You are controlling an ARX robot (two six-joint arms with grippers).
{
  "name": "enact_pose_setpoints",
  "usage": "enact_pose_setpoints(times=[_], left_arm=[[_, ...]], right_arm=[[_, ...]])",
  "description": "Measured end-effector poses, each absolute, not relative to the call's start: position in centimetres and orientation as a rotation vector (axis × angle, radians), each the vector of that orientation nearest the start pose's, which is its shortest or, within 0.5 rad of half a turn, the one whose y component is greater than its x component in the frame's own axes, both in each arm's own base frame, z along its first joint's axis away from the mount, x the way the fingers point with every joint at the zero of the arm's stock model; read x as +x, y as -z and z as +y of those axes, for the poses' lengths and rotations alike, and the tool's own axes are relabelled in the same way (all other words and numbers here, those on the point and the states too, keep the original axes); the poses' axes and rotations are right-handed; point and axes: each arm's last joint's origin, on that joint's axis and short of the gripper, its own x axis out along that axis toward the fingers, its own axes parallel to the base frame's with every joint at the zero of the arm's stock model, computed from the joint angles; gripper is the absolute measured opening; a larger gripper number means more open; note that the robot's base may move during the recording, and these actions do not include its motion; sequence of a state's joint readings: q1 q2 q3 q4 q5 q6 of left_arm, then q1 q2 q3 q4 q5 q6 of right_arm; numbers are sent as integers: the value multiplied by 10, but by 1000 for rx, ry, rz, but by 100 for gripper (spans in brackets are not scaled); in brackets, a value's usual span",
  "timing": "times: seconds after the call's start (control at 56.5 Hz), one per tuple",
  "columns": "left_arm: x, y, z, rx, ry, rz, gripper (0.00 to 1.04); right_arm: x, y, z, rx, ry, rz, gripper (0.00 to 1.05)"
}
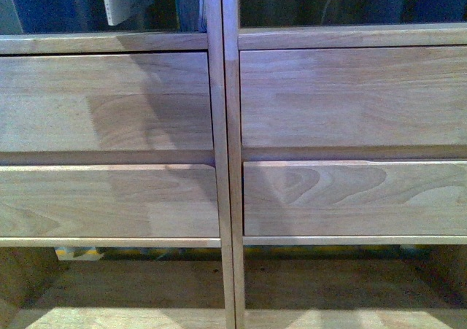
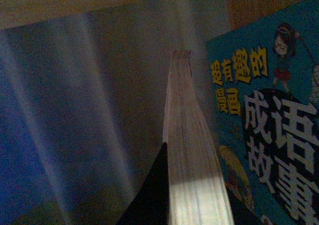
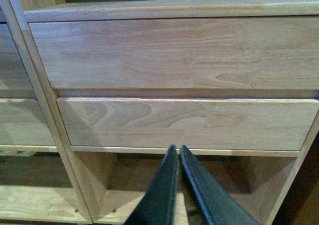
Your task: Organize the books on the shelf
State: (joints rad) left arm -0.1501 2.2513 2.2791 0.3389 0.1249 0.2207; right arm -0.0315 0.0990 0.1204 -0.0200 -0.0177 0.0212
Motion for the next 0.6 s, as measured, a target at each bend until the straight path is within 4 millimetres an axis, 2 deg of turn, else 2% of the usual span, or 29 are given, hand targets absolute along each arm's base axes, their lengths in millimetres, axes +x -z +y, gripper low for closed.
enact_pose_setpoints(times=[0.195,0.46,0.478,0.602], left_arm=[[517,-403,-94,223,238,-385,7],[518,-405,-101,234,224,-339,7],[518,-406,-102,234,224,-328,12],[520,-403,-102,233,222,-307,32]], right_arm=[[98,-184,0,10,0,11,3],[98,-178,0,8,0,7,3],[98,-177,0,7,0,7,3],[98,-175,0,7,0,8,3]])
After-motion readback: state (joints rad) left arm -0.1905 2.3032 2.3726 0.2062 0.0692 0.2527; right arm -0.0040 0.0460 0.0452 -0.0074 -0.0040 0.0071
